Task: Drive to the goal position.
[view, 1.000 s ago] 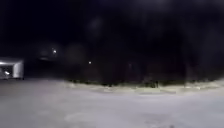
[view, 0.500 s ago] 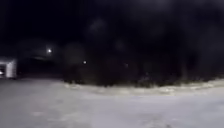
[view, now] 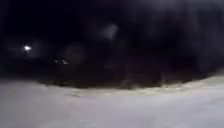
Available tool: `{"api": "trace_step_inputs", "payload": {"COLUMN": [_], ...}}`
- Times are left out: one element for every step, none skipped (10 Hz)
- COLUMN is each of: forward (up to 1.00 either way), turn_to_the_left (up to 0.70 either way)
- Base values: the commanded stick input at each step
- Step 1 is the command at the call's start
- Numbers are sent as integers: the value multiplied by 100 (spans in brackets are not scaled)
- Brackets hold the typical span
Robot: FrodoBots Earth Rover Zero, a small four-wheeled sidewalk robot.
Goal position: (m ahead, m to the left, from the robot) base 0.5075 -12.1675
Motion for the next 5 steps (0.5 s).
{"api": "trace_step_inputs", "payload": {"forward": [70, 70, 70, 70, 70], "turn_to_the_left": [-35, -35, -35, -35, -35]}}
